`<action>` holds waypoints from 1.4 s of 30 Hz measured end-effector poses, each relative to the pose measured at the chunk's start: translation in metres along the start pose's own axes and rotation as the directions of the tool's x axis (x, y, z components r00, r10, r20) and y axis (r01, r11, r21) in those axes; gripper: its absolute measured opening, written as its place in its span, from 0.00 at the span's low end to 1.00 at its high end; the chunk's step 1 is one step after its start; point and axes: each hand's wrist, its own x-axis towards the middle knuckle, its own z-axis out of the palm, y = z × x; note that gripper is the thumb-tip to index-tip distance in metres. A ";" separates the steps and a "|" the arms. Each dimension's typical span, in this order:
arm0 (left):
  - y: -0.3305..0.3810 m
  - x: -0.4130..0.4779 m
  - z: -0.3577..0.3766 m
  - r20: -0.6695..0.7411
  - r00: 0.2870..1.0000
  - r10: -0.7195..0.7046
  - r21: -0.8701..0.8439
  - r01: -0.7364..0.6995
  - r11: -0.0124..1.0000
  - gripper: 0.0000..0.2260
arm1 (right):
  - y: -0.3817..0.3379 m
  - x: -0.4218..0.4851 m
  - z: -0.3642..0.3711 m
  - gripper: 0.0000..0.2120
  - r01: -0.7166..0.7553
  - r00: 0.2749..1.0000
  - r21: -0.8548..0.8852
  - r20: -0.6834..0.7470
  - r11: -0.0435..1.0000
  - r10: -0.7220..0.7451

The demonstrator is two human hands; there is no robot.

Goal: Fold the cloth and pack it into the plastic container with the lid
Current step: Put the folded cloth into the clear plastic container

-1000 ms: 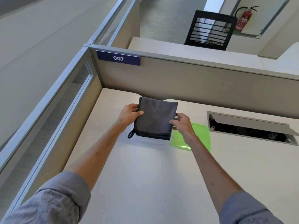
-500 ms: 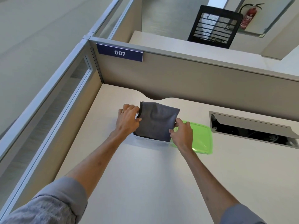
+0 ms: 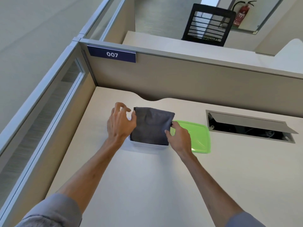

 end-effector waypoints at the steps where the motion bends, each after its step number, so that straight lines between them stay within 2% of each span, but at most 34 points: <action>1: 0.000 0.002 -0.001 -0.009 1.000 0.004 -0.002 -0.004 1.000 0.15 | -0.002 -0.003 -0.002 0.16 -0.012 0.997 0.106 -0.077 0.994 0.020; 3: -0.001 0.008 -0.001 0.047 0.998 0.043 0.016 -0.043 0.999 0.16 | -0.006 -0.010 -0.003 0.15 0.009 0.976 0.205 -0.216 0.979 0.036; 6: -0.001 0.013 0.002 0.167 0.962 0.215 0.041 -0.225 0.974 0.21 | -0.017 -0.007 -0.003 0.15 0.087 0.947 0.148 -0.318 0.985 -0.036; 8: 0.004 0.015 0.004 0.235 0.913 0.334 0.031 -0.350 0.936 0.23 | -0.024 0.005 -0.004 0.23 0.143 0.961 -0.007 -0.238 0.990 -0.141; 10: 0.008 0.015 0.007 0.291 0.874 0.389 0.053 -0.421 0.906 0.24 | -0.030 0.017 -0.004 0.28 0.225 0.969 -0.196 -0.053 0.954 -0.239; 11: 0.010 0.015 0.009 0.308 0.863 0.401 0.065 -0.439 0.896 0.24 | -0.032 0.023 -0.004 0.28 0.254 0.966 -0.252 0.017 0.934 -0.258; 13: 0.012 0.013 0.012 0.324 0.855 0.406 0.083 -0.453 0.888 0.23 | -0.035 0.028 -0.002 0.23 0.276 0.961 -0.313 0.059 0.909 -0.272; 15: 0.013 0.012 0.012 0.311 0.854 0.416 0.095 -0.464 0.881 0.21 | -0.037 0.028 -0.002 0.19 0.272 0.959 -0.342 0.023 0.899 -0.282; 19: 0.011 0.011 0.015 0.304 0.847 0.435 0.108 -0.485 0.868 0.17 | -0.034 0.026 -0.001 0.16 0.299 0.951 -0.361 0.040 0.883 -0.306; 24: 0.011 0.008 0.020 0.305 0.850 0.430 0.178 -0.495 0.851 0.14 | -0.021 0.025 0.004 0.20 0.282 0.957 -0.410 0.062 0.868 -0.282; 29: 0.007 0.000 0.029 0.230 0.880 0.416 0.239 -0.465 0.852 0.17 | -0.018 0.026 0.007 0.24 0.274 0.960 -0.408 0.060 0.871 -0.274; 32: 0.003 -0.005 0.036 0.205 0.888 0.411 0.264 -0.455 0.850 0.20 | -0.014 0.028 0.005 0.28 0.340 0.938 -0.450 0.095 0.825 -0.335; 38: 0.002 -0.008 0.043 0.177 0.888 0.425 0.306 -0.460 0.834 0.17 | -0.007 0.029 0.005 0.29 0.475 0.859 -0.591 0.152 0.652 -0.489; 40: 0.001 -0.008 0.043 0.154 0.887 0.435 0.301 -0.462 0.834 0.16 | -0.008 0.030 0.006 0.30 0.489 0.845 -0.597 0.144 0.636 -0.515; 42: 0.001 -0.008 0.043 0.122 0.893 0.434 0.286 -0.450 0.846 0.15 | -0.009 0.031 0.008 0.26 0.505 0.829 -0.577 0.116 0.642 -0.548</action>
